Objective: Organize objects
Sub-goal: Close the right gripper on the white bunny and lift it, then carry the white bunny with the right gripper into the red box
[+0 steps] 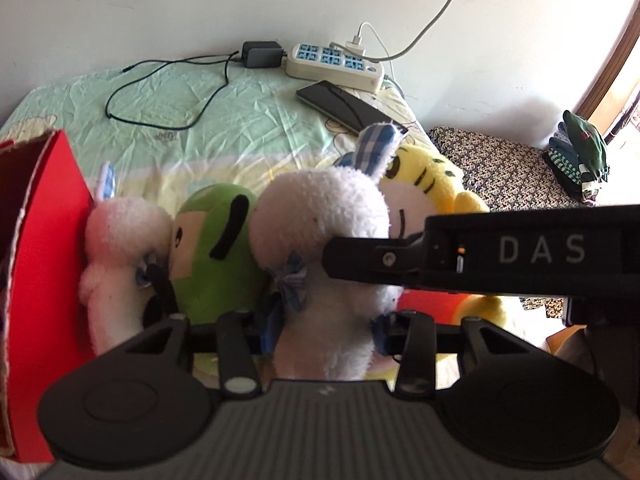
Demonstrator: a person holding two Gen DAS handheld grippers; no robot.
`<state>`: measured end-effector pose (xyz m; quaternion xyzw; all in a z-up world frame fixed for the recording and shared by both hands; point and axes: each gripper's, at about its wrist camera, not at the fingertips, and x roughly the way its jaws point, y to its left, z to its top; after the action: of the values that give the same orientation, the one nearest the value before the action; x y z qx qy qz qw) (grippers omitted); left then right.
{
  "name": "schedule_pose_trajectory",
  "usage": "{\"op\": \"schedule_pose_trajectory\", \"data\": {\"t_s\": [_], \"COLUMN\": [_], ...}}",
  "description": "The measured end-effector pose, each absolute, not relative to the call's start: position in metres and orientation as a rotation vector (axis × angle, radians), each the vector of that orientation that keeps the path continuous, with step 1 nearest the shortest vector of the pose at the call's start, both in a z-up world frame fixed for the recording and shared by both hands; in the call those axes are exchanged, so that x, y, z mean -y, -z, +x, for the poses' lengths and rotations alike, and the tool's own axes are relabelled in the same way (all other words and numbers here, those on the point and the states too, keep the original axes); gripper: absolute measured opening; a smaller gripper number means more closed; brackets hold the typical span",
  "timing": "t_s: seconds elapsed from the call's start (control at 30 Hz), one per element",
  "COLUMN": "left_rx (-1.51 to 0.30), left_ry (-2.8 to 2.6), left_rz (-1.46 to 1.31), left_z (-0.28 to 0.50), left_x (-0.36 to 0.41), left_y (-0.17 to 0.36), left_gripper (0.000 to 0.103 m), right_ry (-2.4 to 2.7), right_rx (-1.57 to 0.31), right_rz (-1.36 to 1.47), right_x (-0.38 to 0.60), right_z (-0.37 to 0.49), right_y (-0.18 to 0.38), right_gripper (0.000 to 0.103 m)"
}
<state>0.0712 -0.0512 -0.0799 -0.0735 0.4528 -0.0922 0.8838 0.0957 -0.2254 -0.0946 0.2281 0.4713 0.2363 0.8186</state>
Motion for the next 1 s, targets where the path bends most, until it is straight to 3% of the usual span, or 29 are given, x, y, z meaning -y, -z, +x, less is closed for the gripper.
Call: {"op": "schedule_pose_trajectory", "data": {"t_s": [0.53,1.0], "left_rx": [-0.741,-0.717], "left_ry": [0.038,-0.122], "left_rz": [-0.100,-0.082], "left_z": [0.009,-0.016], "left_x": [0.017,-0.142], "left_y": [0.006,0.002], "left_gripper": [0.044,0.044], "right_ry": [-0.692,-0.863], "right_rx": [-0.816,-0.815], "right_rz": [0.441,0.396], "right_x": [0.194,0.038], "right_z": [0.066,0.063], "right_y": [0.042,0.041], "right_gripper": [0.029,0.029]}}
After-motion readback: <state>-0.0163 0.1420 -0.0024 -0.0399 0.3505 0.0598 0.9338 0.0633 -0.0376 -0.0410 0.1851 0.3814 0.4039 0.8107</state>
